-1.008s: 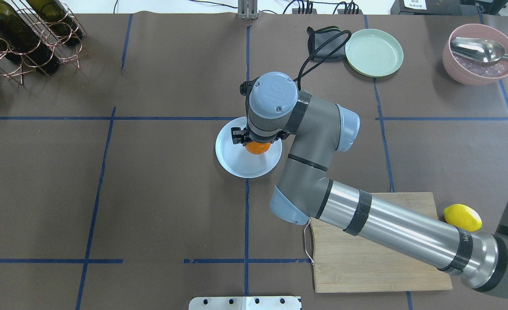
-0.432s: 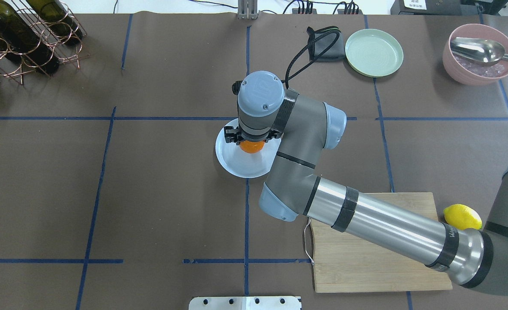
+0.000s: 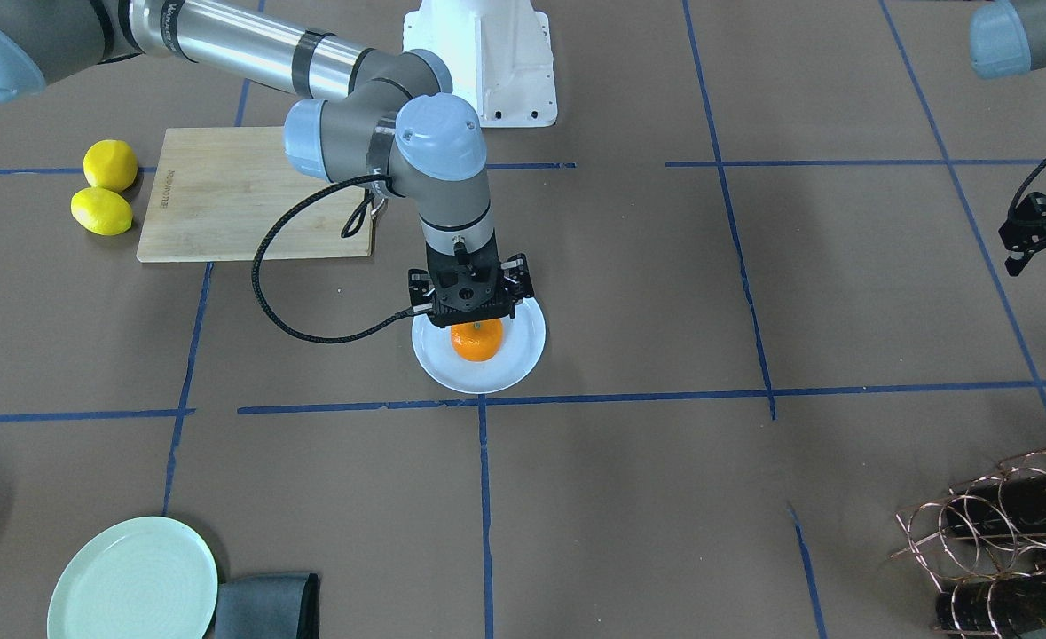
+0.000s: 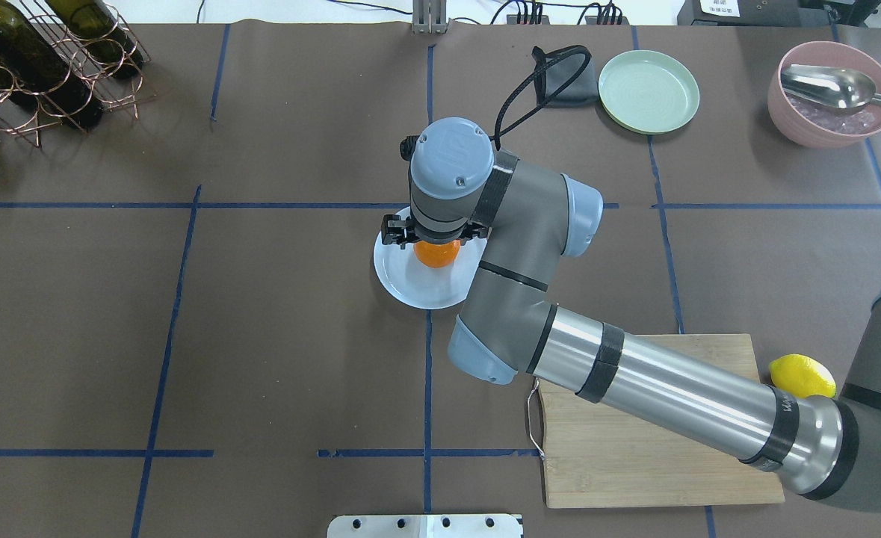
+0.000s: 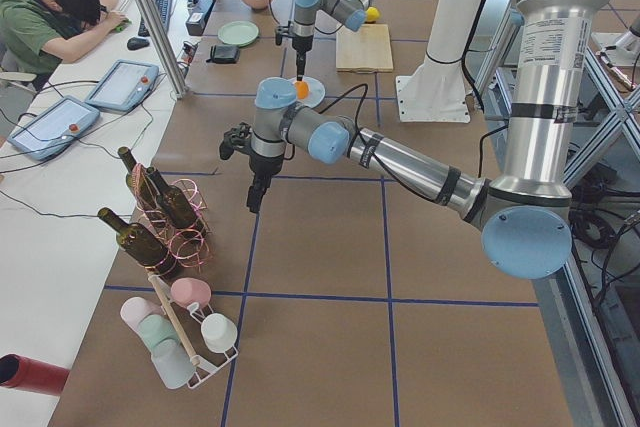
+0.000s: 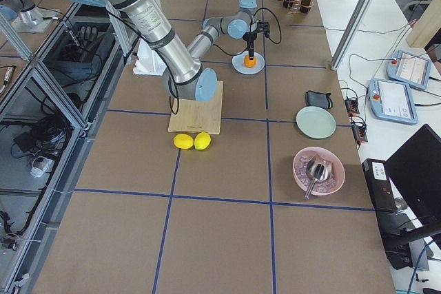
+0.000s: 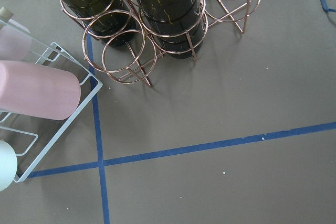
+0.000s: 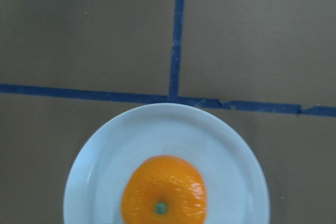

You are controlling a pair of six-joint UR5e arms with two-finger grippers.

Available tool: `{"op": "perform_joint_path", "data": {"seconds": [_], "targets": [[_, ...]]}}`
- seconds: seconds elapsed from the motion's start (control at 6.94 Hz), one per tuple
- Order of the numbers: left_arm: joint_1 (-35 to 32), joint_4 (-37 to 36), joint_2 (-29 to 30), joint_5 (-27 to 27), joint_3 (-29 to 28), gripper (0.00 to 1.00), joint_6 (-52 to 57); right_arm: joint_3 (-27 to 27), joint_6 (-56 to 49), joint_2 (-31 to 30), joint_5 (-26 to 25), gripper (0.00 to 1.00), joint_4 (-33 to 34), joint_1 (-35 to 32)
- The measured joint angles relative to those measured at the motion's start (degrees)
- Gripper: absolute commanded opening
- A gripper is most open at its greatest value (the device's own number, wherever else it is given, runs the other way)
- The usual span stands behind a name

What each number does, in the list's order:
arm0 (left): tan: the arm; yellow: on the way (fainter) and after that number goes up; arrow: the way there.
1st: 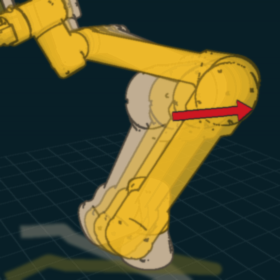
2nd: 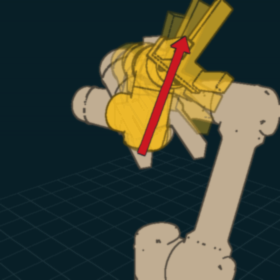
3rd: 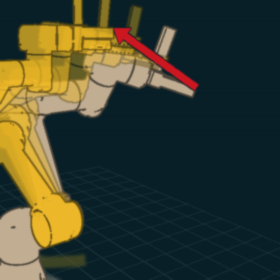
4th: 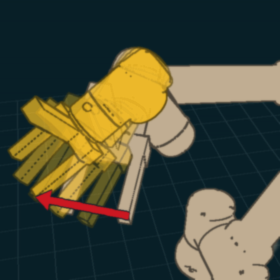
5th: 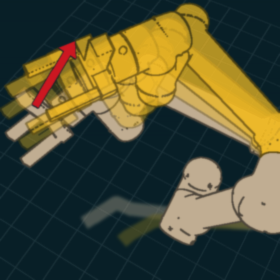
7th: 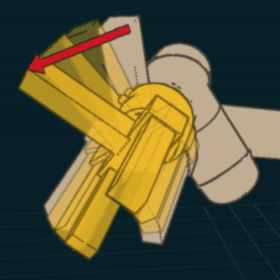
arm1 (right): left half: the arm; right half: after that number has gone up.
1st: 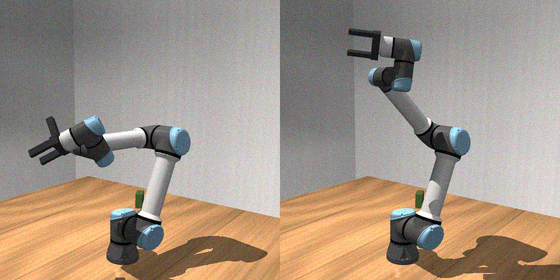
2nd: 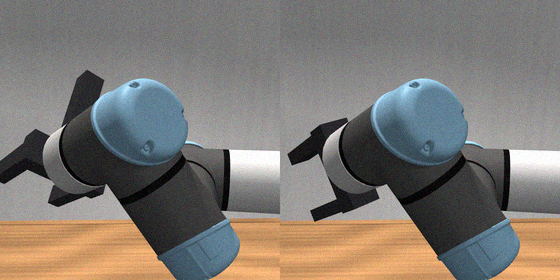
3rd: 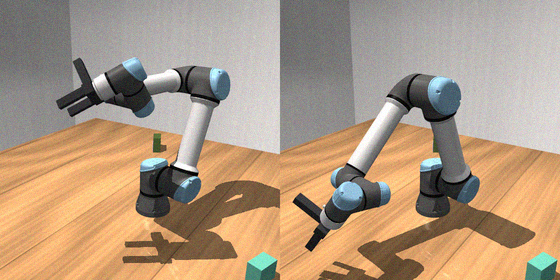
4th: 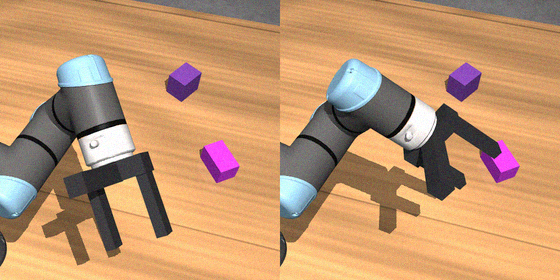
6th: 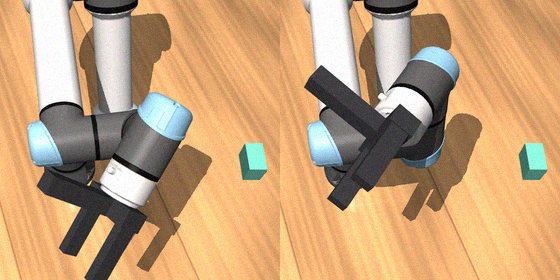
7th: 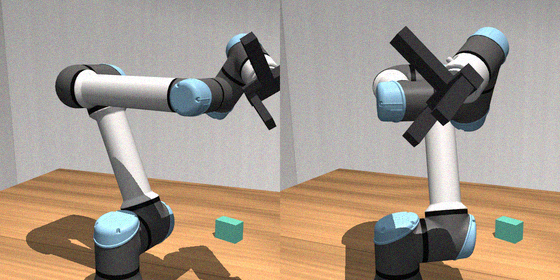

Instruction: Pick orange to plate

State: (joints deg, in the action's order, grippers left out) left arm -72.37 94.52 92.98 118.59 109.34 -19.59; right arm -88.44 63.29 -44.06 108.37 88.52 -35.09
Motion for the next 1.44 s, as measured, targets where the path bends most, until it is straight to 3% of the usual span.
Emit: {"op": "perform_joint_path", "data": {"seconds": [0.29, 0.58, 1.01, 1.44], "targets": [[-2.19, -1.56, -1.13, 3.83, -0.44, 1.00, 6.76, -13.32, -7.66, -8.71, 3.13, 1.00, 9.05, -5.97], [-6.11, -2.84, -2.84, 8.67, -1.82, 1.00, 12.92, -19.71, -20.51, -17.10, 9.47, 1.00, 12.10, -14.94], [-13.33, -9.10, -3.42, 10.73, -5.78, 1.00, 27.02, -19.86, -44.87, -28.70, 20.53, 1.00, 12.48, -31.40], [-16.10, -9.74, -7.13, 16.27, -8.81, 1.00, 33.61, -12.32, -70.91, -37.73, 28.12, 1.00, 12.06, -46.19]]}}
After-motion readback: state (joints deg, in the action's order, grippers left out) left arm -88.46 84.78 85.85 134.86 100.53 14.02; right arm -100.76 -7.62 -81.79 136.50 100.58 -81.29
